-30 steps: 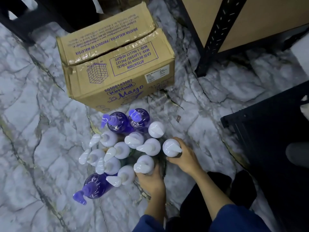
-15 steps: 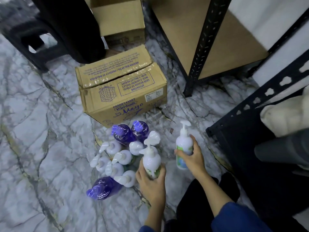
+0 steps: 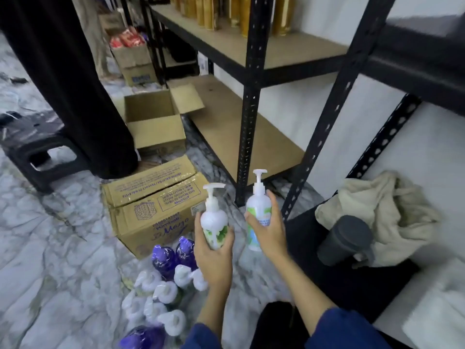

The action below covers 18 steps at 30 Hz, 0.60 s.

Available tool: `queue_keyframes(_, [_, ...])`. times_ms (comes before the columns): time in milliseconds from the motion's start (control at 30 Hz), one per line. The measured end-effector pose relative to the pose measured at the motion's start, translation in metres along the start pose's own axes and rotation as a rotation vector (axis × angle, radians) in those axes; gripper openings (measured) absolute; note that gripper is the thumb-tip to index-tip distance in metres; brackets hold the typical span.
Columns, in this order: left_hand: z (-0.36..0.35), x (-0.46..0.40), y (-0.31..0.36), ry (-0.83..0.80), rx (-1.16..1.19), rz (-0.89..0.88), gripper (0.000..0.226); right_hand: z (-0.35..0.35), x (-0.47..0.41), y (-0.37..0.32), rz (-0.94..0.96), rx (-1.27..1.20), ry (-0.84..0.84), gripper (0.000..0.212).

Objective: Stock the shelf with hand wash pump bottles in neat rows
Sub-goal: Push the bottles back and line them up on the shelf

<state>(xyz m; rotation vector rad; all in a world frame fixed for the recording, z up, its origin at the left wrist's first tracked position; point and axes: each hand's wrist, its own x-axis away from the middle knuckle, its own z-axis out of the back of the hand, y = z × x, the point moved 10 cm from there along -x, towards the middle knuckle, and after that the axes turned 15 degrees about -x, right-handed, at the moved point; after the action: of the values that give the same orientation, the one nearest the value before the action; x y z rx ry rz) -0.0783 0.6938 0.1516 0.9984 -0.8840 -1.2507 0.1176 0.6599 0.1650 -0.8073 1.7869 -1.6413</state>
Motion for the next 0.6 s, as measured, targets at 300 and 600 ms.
queue_keyframes(300, [0.011, -0.007, 0.185, -0.029, 0.152, -0.295, 0.072, 0.026, 0.006, -0.191, 0.315, -0.033, 0.104, 0.062])
queue_keyframes(600, [0.019, 0.044, 0.34, -0.131, 0.318, -0.484, 0.074, 0.098, 0.059, -0.356, 0.607, 0.026, 0.283, 0.062])
